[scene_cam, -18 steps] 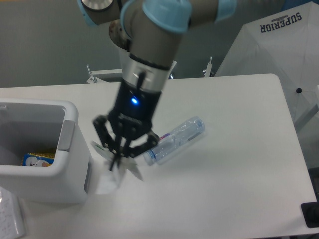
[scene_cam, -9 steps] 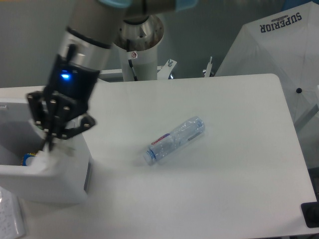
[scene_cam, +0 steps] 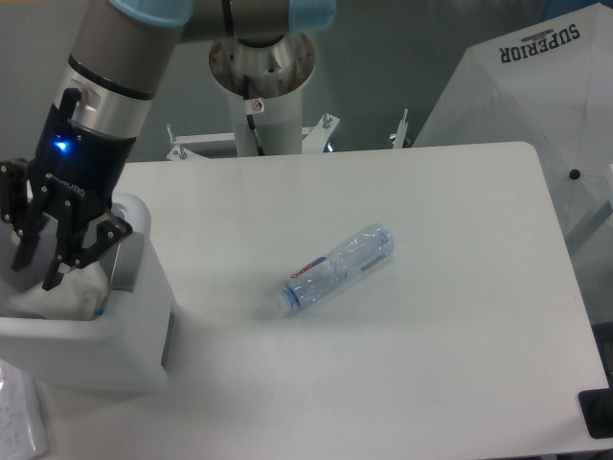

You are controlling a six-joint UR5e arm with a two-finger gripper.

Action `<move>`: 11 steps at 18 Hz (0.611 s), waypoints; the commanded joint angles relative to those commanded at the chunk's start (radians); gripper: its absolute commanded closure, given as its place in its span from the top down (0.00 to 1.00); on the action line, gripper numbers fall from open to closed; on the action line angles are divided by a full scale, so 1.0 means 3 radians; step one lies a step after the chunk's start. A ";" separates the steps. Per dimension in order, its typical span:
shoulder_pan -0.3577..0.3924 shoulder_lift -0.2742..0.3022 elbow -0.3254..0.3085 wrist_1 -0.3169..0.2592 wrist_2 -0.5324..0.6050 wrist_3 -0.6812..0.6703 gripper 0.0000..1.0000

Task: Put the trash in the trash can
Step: 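Open the gripper to drop the tissue into the bin, then move the gripper back over the clear water bottle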

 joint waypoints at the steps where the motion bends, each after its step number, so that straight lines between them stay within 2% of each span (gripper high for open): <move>1: 0.0005 0.0000 0.0010 -0.0005 0.0000 0.0000 1.00; 4: 0.0112 -0.0020 0.0041 0.0035 0.0005 0.0005 1.00; 8: 0.0470 -0.0046 0.0072 0.0128 0.0005 0.0041 1.00; 11: 0.0771 -0.0173 0.0072 0.0133 0.0000 0.0143 1.00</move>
